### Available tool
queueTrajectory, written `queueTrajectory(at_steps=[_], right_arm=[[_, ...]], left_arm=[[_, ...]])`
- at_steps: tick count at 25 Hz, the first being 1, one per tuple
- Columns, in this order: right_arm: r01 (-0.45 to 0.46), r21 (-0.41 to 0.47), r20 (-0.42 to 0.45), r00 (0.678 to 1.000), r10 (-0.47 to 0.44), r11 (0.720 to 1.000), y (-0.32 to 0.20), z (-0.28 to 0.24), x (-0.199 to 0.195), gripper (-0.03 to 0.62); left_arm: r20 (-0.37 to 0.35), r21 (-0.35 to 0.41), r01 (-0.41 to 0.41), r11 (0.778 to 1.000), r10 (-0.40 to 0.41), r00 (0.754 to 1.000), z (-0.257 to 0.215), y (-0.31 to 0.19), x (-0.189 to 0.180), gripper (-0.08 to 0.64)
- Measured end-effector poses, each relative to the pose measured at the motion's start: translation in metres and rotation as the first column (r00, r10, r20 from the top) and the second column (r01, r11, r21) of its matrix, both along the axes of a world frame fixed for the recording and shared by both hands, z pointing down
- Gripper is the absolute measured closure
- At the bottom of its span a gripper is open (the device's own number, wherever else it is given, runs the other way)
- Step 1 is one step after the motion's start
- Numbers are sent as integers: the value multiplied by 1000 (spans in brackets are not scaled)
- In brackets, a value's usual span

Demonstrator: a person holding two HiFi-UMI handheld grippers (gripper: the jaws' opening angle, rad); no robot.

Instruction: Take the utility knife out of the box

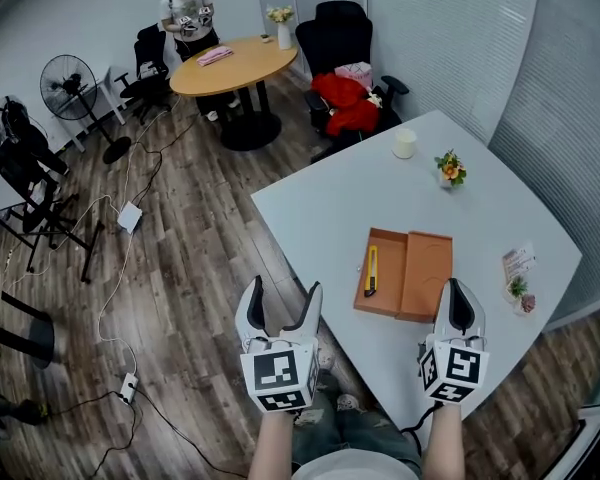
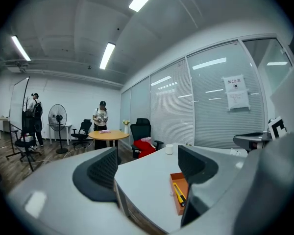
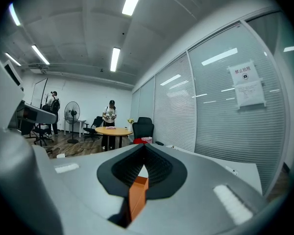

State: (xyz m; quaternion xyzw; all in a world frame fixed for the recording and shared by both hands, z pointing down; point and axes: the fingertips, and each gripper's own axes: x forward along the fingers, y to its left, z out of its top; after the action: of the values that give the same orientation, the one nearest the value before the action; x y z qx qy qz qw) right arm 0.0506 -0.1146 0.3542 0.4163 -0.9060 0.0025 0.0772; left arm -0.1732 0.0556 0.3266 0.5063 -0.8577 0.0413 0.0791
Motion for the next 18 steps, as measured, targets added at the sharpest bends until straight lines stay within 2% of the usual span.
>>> queueTrajectory(at_steps=[8,18], right_arm=[[-68,-8,-25,997,67,998,-34,10,-29,565],[-185,-25,-36,982,184,982,-77,21,-57,565]], left_arm=[[-18,-14,-73,997,73,997,15,-48,-43,184],[-46,-24,-191,981,189,981,29,-117,-87,184]])
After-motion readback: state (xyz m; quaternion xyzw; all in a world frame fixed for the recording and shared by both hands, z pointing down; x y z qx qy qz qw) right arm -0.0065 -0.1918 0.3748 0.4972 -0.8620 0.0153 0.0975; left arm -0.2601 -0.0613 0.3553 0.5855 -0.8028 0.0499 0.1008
